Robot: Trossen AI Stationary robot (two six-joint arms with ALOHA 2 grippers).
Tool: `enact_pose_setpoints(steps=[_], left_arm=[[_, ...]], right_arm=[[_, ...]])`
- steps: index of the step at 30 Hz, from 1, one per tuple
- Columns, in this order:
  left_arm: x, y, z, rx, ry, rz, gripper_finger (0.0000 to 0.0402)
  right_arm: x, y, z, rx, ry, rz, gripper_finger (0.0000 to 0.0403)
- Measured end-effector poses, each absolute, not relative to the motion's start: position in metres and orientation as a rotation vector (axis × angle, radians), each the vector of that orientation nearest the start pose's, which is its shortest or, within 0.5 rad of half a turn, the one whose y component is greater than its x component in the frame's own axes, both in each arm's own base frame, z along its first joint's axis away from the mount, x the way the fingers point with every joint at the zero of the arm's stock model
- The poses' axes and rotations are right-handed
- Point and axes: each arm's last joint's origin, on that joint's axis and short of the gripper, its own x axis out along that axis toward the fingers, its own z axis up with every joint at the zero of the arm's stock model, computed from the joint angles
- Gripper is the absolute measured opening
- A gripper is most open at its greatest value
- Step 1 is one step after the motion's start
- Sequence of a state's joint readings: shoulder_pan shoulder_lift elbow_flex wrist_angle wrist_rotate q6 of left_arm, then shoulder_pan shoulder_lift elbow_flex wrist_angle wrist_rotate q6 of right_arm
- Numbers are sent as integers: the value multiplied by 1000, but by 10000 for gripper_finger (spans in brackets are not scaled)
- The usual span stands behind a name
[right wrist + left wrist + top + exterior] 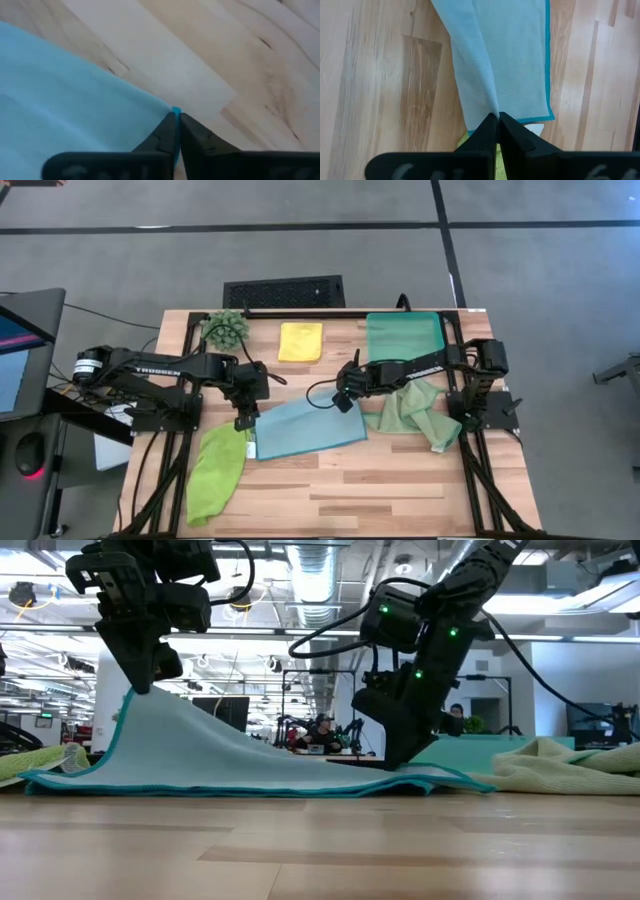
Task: Fold microfiber towels
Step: Fold the blue microfiber cloth
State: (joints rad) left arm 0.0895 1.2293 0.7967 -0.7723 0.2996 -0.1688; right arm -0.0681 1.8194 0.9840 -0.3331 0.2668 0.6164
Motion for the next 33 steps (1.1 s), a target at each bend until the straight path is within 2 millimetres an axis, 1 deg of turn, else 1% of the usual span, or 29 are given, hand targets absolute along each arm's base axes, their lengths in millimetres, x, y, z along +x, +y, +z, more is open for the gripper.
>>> enact_pose_setpoints(steps=[3, 5, 10, 15, 19, 26, 33], left_arm=[[213, 11, 215, -382, 1202, -84, 0], [213, 11, 215, -382, 1206, -83, 0], [209, 10, 213, -395, 1254, -65, 0], [205, 10, 212, -417, 1294, -29, 0], [202, 10, 211, -444, 1325, 8, 0], [202, 10, 211, -445, 1334, 30, 0], [202, 11, 211, -430, 1335, 39, 0]], right_arm=[[329, -30, 130, 416, 1040, -640, 12], [328, -30, 129, 414, 1050, -641, 6], [324, -30, 131, 414, 1086, -650, 13], [322, -30, 131, 415, 1105, -662, 5], [320, -34, 130, 441, 1112, -696, 7], [317, -39, 134, 468, 1087, -770, 4], [316, -38, 135, 499, 1076, -798, 18]])
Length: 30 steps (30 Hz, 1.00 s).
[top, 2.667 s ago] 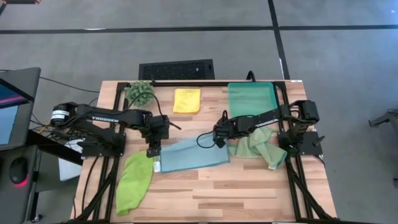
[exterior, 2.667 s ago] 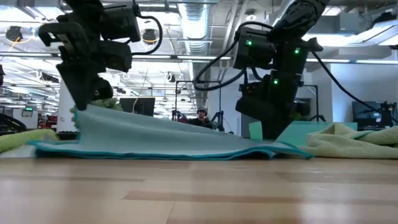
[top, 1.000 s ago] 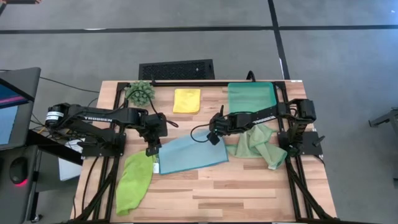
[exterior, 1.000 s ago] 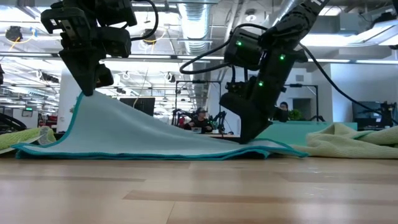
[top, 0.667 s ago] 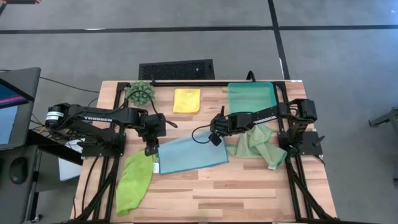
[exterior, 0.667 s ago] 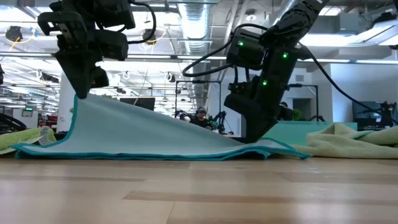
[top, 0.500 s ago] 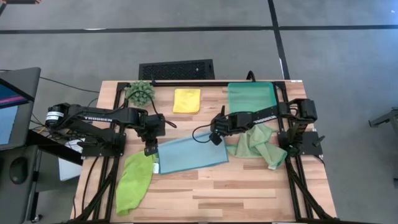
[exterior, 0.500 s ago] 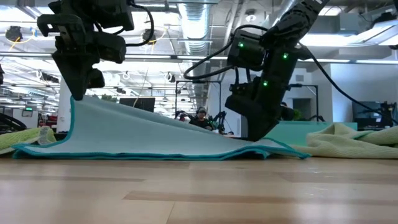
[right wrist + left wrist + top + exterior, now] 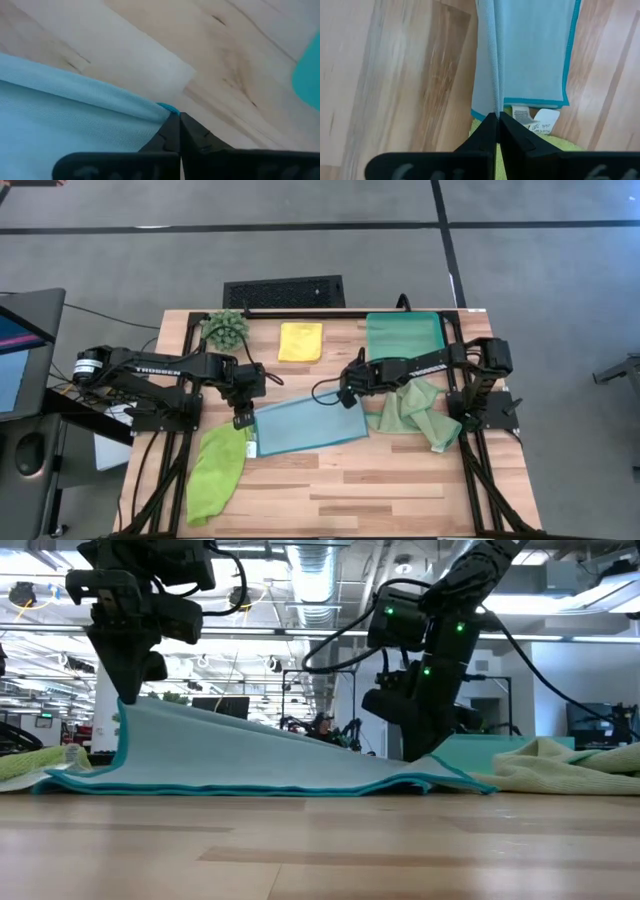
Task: Fold microfiber towels
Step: Fold the blue microfiber cloth
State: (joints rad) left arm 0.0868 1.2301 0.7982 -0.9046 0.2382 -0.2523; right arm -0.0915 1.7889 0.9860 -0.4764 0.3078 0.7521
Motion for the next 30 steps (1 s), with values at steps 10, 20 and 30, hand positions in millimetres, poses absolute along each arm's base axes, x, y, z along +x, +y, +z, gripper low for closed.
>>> enact_pose_setpoints(steps=[10, 20, 30], left_arm=[[201, 10, 210, -425, 1334, 23, 0], [203, 10, 211, -411, 1320, 22, 0], [203, 11, 211, -408, 1316, 21, 0]], right_arm=[[310, -43, 154, 481, 1018, -820, 110], [331, -38, 179, 457, 785, -636, 184], [337, -46, 134, 455, 927, -655, 131]])
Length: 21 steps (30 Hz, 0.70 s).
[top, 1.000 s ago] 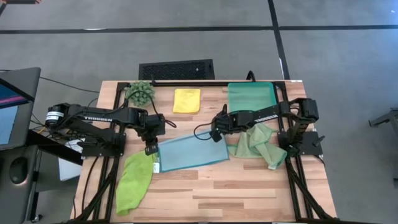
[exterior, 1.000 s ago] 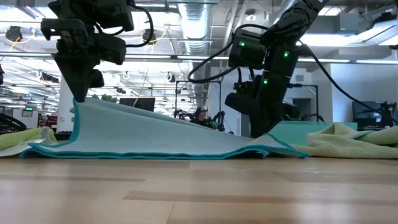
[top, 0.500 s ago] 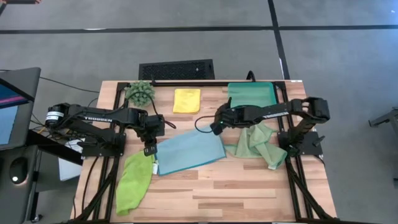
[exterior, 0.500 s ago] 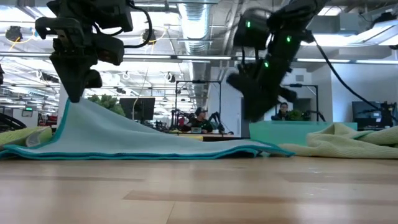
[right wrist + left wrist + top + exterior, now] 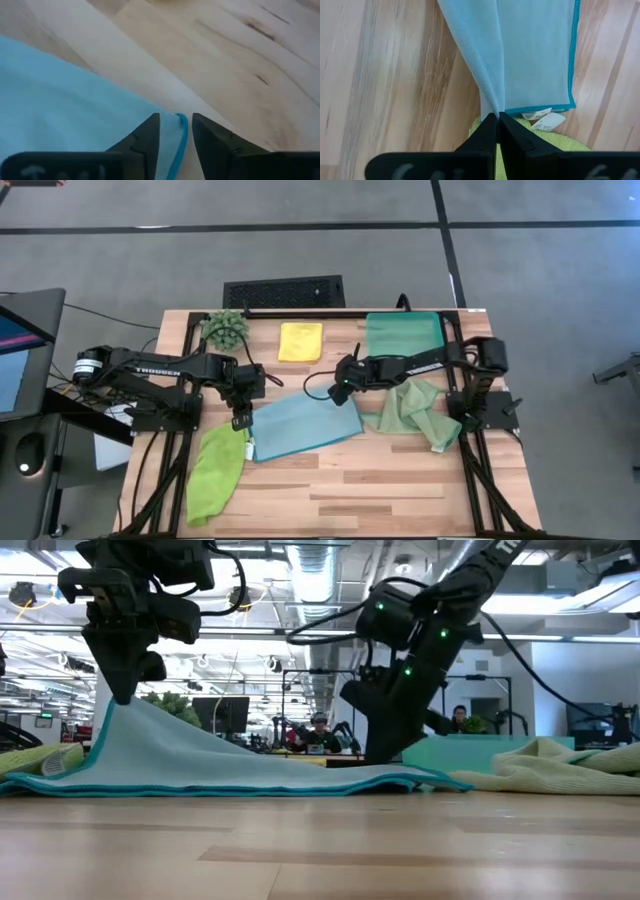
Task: Fold microfiber towels
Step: Fold the blue microfiber cloth
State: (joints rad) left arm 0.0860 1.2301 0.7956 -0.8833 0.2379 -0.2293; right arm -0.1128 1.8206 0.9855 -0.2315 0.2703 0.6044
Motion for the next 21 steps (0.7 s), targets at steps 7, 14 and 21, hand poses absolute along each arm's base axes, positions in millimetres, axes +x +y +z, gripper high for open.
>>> enact_pose_setpoints(steps=[7, 14, 21], left_arm=[[203, 11, 211, -408, 1313, 21, 0], [203, 11, 211, -408, 1313, 22, 0], [203, 11, 211, -407, 1313, 23, 0]], right_arm=[[337, -52, 134, 456, 927, -661, 107], [335, -53, 133, 459, 950, -665, 98], [334, -52, 133, 477, 964, -640, 97]])
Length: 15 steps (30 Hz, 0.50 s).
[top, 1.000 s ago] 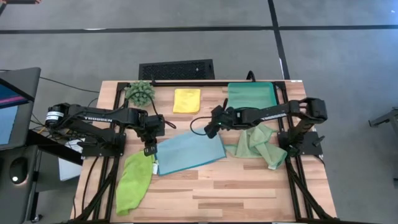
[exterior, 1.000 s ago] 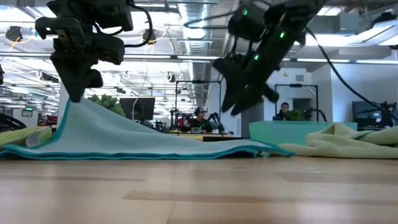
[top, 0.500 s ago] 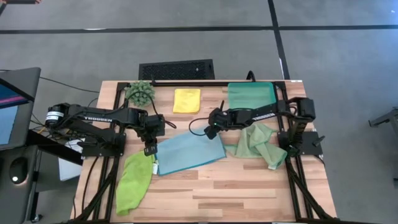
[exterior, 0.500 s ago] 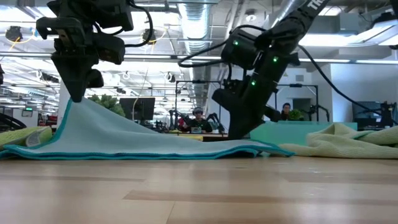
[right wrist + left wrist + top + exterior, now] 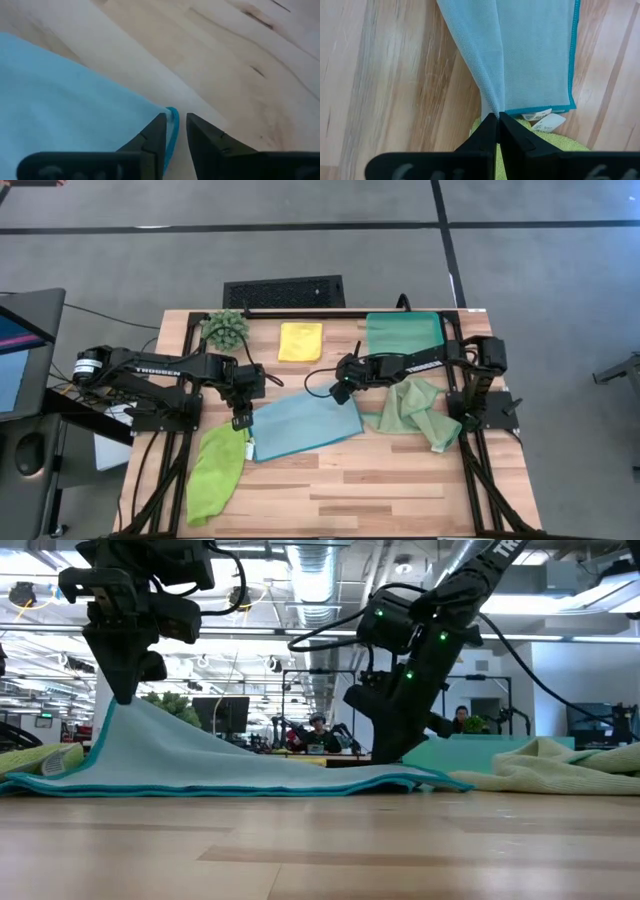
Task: Fold microfiber towels
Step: Fold the blue microfiber cloth
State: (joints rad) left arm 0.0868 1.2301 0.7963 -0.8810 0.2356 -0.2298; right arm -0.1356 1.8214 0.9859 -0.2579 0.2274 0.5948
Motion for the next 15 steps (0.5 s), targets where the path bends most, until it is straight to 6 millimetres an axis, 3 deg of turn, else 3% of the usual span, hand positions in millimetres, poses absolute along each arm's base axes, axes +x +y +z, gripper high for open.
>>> enact_pose_setpoints(steps=[5, 15], left_arm=[[203, 11, 211, -407, 1313, 24, 0], [203, 11, 211, -408, 1313, 24, 0]], right_arm=[[334, -53, 133, 480, 960, -649, 86], [334, -52, 132, 497, 976, -616, 13]])
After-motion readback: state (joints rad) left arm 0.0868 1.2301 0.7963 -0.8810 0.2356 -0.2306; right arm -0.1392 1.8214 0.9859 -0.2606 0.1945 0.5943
